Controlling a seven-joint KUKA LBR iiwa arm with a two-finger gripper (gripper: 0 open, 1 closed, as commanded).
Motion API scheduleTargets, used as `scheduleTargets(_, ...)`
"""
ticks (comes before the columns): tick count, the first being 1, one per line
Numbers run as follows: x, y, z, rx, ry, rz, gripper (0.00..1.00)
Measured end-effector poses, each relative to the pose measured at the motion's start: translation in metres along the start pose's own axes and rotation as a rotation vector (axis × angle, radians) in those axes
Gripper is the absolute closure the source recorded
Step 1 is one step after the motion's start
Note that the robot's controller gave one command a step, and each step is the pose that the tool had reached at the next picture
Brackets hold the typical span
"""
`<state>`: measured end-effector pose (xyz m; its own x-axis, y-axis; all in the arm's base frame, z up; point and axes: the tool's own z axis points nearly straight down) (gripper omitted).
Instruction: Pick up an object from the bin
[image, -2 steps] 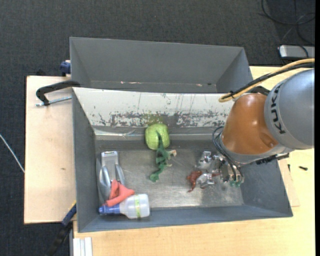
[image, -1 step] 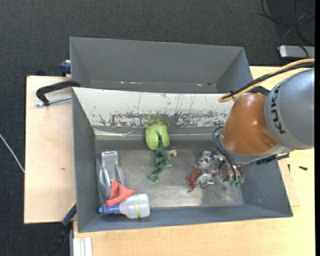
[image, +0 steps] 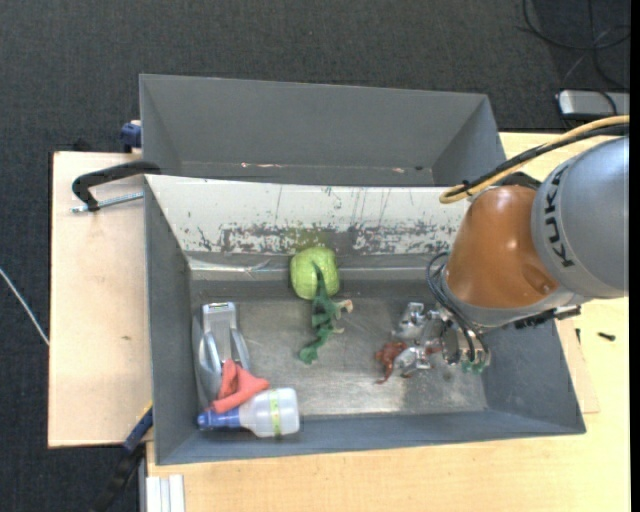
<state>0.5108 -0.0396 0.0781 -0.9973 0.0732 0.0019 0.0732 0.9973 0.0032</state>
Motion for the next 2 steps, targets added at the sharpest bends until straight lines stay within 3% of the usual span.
scheduleTargets(2,0.0,-0.001,-0.04,0.002,-0.003,0.001,1.0)
